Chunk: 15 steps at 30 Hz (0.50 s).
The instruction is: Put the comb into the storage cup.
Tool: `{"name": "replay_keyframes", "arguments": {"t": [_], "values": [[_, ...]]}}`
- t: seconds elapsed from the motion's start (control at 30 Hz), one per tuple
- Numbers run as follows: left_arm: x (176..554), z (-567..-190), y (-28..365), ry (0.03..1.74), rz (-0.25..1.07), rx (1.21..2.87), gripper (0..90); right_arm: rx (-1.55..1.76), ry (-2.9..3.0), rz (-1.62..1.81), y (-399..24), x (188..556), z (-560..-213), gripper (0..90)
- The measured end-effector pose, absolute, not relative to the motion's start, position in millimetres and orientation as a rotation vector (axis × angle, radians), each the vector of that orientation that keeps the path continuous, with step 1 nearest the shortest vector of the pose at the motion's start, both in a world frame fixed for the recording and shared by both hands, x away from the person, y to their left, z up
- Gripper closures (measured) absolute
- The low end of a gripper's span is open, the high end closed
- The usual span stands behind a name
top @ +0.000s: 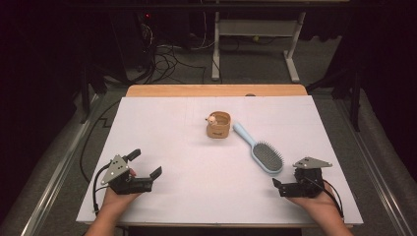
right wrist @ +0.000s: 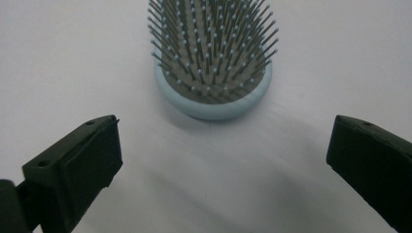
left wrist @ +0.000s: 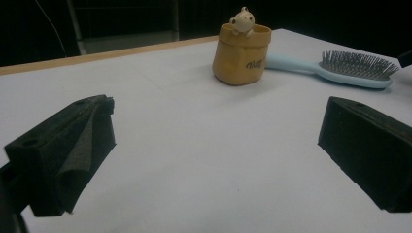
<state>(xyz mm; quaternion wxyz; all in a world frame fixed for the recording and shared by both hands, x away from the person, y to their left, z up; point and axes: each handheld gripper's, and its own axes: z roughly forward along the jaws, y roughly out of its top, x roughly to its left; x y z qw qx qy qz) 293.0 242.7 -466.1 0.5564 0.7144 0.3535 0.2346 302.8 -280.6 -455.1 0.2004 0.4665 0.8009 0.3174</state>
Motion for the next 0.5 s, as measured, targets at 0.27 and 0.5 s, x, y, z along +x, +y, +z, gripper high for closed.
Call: {"name": "replay_keyframes", "arguments": {"t": [0.27, 0.5], "values": [[292.9, -466.5, 243.7, 0.835, 0.552, 1.676, 0.8, 1.28, 2.328, 0.818, -279.4, 305.4, -458.7, 0.4], [292.3, -466.3, 243.8, 0.83, 0.551, 1.679, 0.9, 1.257, 2.408, 0.753, -274.4, 312.6, -455.4, 0.4]]}}
